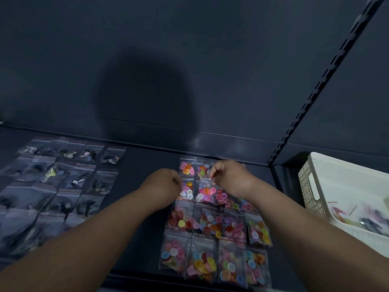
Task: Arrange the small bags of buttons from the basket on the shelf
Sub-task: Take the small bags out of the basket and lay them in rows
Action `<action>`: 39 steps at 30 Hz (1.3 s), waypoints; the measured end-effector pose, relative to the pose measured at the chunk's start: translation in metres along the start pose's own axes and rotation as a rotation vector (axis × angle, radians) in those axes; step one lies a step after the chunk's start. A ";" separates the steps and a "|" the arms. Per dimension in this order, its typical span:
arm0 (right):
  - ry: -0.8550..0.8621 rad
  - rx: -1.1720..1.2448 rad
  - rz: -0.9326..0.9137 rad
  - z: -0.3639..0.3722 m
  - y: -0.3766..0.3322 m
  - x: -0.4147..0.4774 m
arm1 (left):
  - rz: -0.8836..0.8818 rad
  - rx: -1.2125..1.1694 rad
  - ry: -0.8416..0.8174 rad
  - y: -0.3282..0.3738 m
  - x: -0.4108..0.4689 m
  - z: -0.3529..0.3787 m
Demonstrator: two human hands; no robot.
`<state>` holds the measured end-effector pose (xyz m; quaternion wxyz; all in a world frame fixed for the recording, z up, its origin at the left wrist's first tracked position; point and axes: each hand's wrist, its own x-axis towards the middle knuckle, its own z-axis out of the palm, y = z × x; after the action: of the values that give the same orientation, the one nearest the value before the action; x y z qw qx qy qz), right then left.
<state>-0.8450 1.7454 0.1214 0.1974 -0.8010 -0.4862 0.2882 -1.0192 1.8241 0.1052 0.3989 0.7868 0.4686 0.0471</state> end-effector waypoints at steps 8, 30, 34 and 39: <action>-0.004 -0.135 -0.066 0.003 0.008 0.006 | -0.021 -0.041 0.042 0.000 0.003 0.005; 0.383 -0.366 -0.137 -0.103 0.050 -0.147 | 0.576 0.489 0.250 0.136 -0.073 0.027; 0.424 -0.327 0.009 -0.132 0.081 -0.193 | 0.681 0.381 0.206 0.169 -0.093 0.046; 0.437 -0.234 0.165 -0.159 0.132 -0.224 | 0.746 0.375 0.159 0.206 -0.106 0.081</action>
<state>-0.7347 1.4808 0.2232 0.1796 -0.8986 -0.3950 0.0651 -0.8975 1.6450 0.2206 0.1670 0.9554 0.1816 0.1625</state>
